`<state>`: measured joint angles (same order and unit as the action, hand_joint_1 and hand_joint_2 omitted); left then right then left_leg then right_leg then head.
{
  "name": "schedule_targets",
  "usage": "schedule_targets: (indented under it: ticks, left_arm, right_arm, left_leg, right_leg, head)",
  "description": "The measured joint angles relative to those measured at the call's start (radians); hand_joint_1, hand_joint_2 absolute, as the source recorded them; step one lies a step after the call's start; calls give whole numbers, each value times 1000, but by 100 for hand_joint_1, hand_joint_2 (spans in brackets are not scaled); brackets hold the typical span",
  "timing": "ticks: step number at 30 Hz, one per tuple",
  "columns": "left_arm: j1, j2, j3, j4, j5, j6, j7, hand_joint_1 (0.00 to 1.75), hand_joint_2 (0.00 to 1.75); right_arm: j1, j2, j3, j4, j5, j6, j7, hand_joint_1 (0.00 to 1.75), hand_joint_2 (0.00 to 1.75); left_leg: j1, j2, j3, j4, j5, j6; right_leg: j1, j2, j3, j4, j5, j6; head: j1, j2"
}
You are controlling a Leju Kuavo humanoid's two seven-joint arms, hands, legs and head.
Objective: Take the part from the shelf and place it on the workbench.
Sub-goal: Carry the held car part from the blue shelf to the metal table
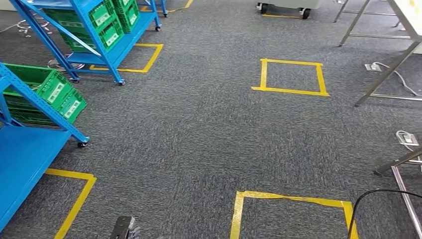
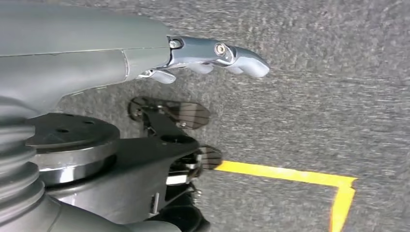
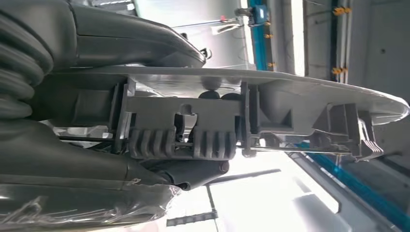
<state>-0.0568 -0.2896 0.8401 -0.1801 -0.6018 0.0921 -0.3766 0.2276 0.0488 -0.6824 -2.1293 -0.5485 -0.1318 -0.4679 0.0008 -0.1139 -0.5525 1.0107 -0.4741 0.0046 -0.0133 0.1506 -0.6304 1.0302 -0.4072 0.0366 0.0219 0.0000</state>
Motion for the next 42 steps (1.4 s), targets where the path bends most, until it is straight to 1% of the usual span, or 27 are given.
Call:
schedule_targets:
  ticks: [2, 4, 6, 8, 9, 10, 12, 14, 15, 17, 19, 21, 23, 24, 25, 26, 28, 30, 32, 33, 35, 36, 37, 38, 39, 40, 42]
  left_arm:
    - [-1, -1, 0, 0, -11, 17, 23, 0, 175]
    - [-2, -2, 0, 0, -30, 43, 55, 0, 175]
    - [0, -1, -2, 0, -46, 56, 78, 0, 175]
    - [4, 0, -5, 0, -54, 60, 87, 0, 175]
    - [5, 1, -6, 0, -55, 60, 86, 0, 175]
    - [5, 1, -8, 0, -56, 61, 84, 0, 175]
    - [4, 2, -10, 0, -58, 62, 79, 0, 175]
    - [3, 3, -10, 0, -61, 65, 76, 0, 175]
    - [2, 4, -11, 0, -64, 66, 75, 0, 175]
    - [1, 3, -11, 0, -66, 66, 75, 0, 175]
    - [-1, 2, -12, 0, -66, 66, 74, 0, 175]
    - [-1, 1, -12, 0, -66, 66, 74, 0, 175]
    - [3, 1, -12, 0, -66, 66, 74, 0, 175]
    - [4, 1, -12, 0, -66, 66, 74, 0, 175]
    - [5, 2, -12, 0, -66, 66, 74, 0, 175]
    - [5, 2, -12, 0, -66, 66, 74, 0, 175]
    - [4, 2, -13, 0, -66, 66, 74, 0, 175]
    - [3, 2, -13, 0, -65, 63, 75, 0, 175]
    - [3, 1, -12, 0, -62, 52, 79, 0, 175]
    - [2, 0, -12, 0, -59, 44, 81, 0, 175]
    - [1, -1, -12, 0, -53, 29, 85, 0, 175]
    - [1, -2, -12, 0, -52, 24, 87, 0, 175]
    - [3, -2, -12, 0, -52, 21, 88, 0, 175]
    - [4, -2, -12, 0, -53, 20, 90, 0, 175]
    - [5, -1, -12, 0, -57, 18, 93, 0, 175]
    - [6, -1, -12, 0, -61, 16, 96, 0, 175]
    - [5, -2, -13, 0, -68, 11, 102, 0, 175]
  right_arm:
    - [0, 6, -8, -1, -55, -3, 7, 175, 175]
    - [-3, 14, -21, -2, -85, -11, 5, 175, 175]
    - [-12, 22, -34, -4, -93, -18, -5, 175, 175]
    - [-16, 30, -47, -5, -84, -22, -14, 175, 175]
    - [-15, 33, -53, -5, -72, -23, -16, 175, 175]
    - [-14, 36, -58, -5, -55, -23, -17, 175, 175]
    - [-14, 38, -66, -4, -12, -23, -20, 175, 175]
    - [-16, 39, -70, -5, 19, -23, -25, 175, 175]
    - [-16, 40, -72, -5, 27, -23, -26, 175, 175]
    - [-14, 41, -79, -7, 33, -23, -27, 175, 175]
    - [-14, 42, -85, -9, 36, -23, -27, 175, 175]
    - [-16, 43, -88, -10, 38, -23, -27, 175, 175]
    - [-17, 44, -88, -10, 38, -23, -28, 175, 175]
    - [-17, 45, -89, -10, 38, -23, -28, 175, 175]
    - [-17, 45, -89, -10, 38, -23, -27, 175, 175]
    - [-17, 45, -89, -10, 38, -23, -27, 175, 175]
    - [-17, 46, -90, -10, 38, -23, -28, 175, 175]
    - [-17, 46, -90, -11, 41, -23, -28, 175, 175]
    - [-15, 47, -92, -12, 46, -24, -29, 175, 175]
    - [-13, 48, -93, -13, 49, -25, -30, 175, 175]
    - [-15, 48, -95, -13, 55, -26, -30, 175, 175]
    - [-17, 48, -95, -13, 56, -26, -30, 175, 175]
    - [-20, 48, -95, -12, 57, -26, -31, 175, 175]
    - [-21, 48, -95, -12, 56, -26, -29, 175, 175]
    - [-21, 48, -95, -11, 51, -25, -26, 175, 175]
    - [-21, 47, -96, -10, 46, -24, -21, 175, 175]
    - [-25, 47, -96, -7, 36, -21, -10, 175, 175]
  left_leg:
    - [0, 27, 2, -8, 4, 6]
    - [2, 58, 5, -16, 11, 16]
    - [-1, 90, 7, -19, 11, 21]
    - [-3, 124, 7, -19, 9, 23]
    - [-3, 141, 8, -18, 7, 22]
    - [-3, 156, 10, -18, 5, 20]
    - [-6, 184, 17, -18, -2, 12]
    - [-12, 206, 27, -17, -9, 2]
    - [-14, 215, 30, -18, -12, -3]
    - [-11, 230, 36, -21, -15, -13]
    - [-7, 195, 26, 9, -41, -24]
    - [-4, 139, -25, 120, -102, -27]
    - [-4, 121, -92, 248, -151, -27]
    - [-4, 119, -109, 274, -149, -25]
    - [-4, 118, -109, 263, -127, -23]
    - [-4, 112, -90, 216, -90, -21]
    - [2, 67, -30, 81, -21, -17]
    - [4, 30, 2, 4, 1, -14]
    - [2, 44, 5, -6, 1, -6]
    - [2, 57, 6, -8, 3, 0]
    - [3, 84, 7, -13, 7, 12]
    - [2, 97, 7, -13, 6, 16]
    - [0, 111, 7, -13, 5, 19]
    - [-1, 125, 7, -13, 4, 20]
    - [-1, 139, 8, -13, 3, 20]
    - [-1, 152, 10, -13, 1, 19]
    - [-2, 178, 17, -13, -5, 14]
  right_leg:
    - [-6, 22, -11, -5, 7, 13]
    - [-1, -27, -36, 31, -15, 21]
    - [3, -106, -87, 142, -76, 28]
    - [0, -135, -134, 246, -116, 35]
    - [-1, -141, -136, 256, -112, 38]
    - [-3, -147, -116, 226, -92, 40]
    - [-3, -187, -37, 95, -40, 42]
    - [0, -222, 18, 7, -16, 34]
    - [2, -223, 22, -1, -17, 26]
    - [3, -198, 19, -2, -15, 10]
    - [0, -175, 19, -7, -11, -3]
    - [-1, -152, 19, -9, -9, -12]
    - [1, -126, 18, -9, -9, -16]
    - [1, -111, 18, -9, -9, -17]
    - [1, -95, 19, -9, -9, -16]
    - [1, -80, 19, -9, -8, -15]
    - [0, -51, 17, -6, -6, -9]
    - [-1, -25, 8, -3, -3, 2]
    - [-6, -1, -1, -7, 4, 15]
    - [-6, -9, -6, -4, 2, 20]
    - [-2, -66, -37, 53, -34, 27]
    - [0, -104, -64, 114, -68, 30]
    - [0, -126, -96, 186, -104, 33]
    - [0, -137, -125, 249, -130, 37]
    - [-1, -141, -139, 283, -138, 39]
    - [-2, -144, -133, 277, -128, 41]
    - [-3, -170, -62, 158, -68, 43]
  head:
    - [0, 0]
    - [5, 0]
    - [10, 0]
    - [10, 0]
    - [10, 0]
    - [10, 0]
    - [11, 0]
    - [9, 0]
    - [8, 0]
    - [7, 0]
    - [6, 0]
    - [3, 0]
    - [1, 0]
    - [1, 0]
    - [1, 0]
    - [1, 0]
    - [1, 0]
    - [1, 0]
    - [1, 0]
    - [2, 0]
    - [6, 0]
    - [8, 0]
    - [9, 0]
    - [9, 0]
    - [9, 0]
    - [9, 0]
    - [9, 0]
